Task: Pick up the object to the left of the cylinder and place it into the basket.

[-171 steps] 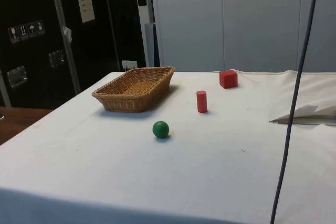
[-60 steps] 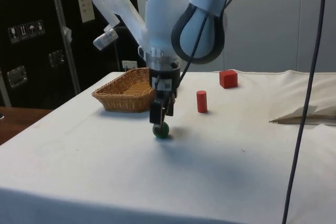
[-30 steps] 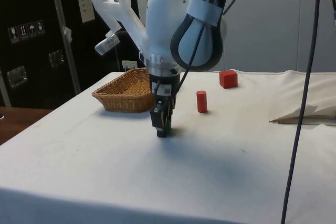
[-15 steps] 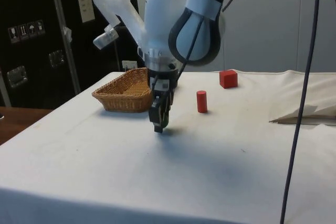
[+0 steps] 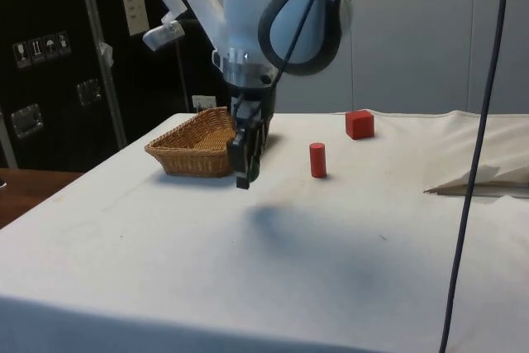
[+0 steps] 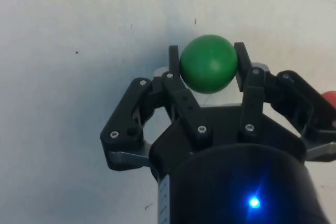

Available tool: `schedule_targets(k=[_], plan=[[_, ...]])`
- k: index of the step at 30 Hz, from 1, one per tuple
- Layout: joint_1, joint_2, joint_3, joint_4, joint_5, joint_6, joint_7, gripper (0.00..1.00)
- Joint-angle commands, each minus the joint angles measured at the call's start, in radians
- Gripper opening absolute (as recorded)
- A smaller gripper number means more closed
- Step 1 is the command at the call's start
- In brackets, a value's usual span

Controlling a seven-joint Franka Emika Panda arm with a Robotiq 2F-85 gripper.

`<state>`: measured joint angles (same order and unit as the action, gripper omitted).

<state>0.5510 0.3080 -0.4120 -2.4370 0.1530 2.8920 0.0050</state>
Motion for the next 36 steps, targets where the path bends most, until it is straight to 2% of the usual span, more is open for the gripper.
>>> schedule_targets(k=[1, 5, 6, 7, 15, 16, 17, 25, 26, 27, 33, 36], plan=[[0.007, -0.004, -0.015, 0.001, -0.014, -0.01, 0.006, 0.0], [0.006, -0.025, -0.022, 0.003, -0.016, -0.025, -0.002, 0.0], [0.0, -0.021, -0.008, 0.001, 0.0, -0.013, -0.009, 0.0], [0.006, -0.03, -0.024, 0.004, -0.016, -0.029, -0.004, 0.0], [0.004, -0.073, -0.04, 0.013, -0.023, -0.064, -0.019, 0.0], [0.0, -0.077, -0.029, 0.011, -0.004, -0.057, -0.031, 0.0], [0.003, -0.078, -0.045, 0.019, -0.024, -0.071, -0.024, 0.0], [0.0, -0.083, -0.068, 0.059, -0.022, -0.107, -0.052, 0.0], [-0.001, -0.086, -0.063, 0.059, -0.005, -0.103, -0.063, 0.0], [0.0, -0.082, -0.074, 0.069, -0.02, -0.116, -0.059, 0.0], [-0.003, -0.077, -0.097, 0.108, -0.017, -0.142, -0.086, 0.0], [-0.003, -0.081, -0.095, 0.107, -0.005, -0.138, -0.095, 0.0]])
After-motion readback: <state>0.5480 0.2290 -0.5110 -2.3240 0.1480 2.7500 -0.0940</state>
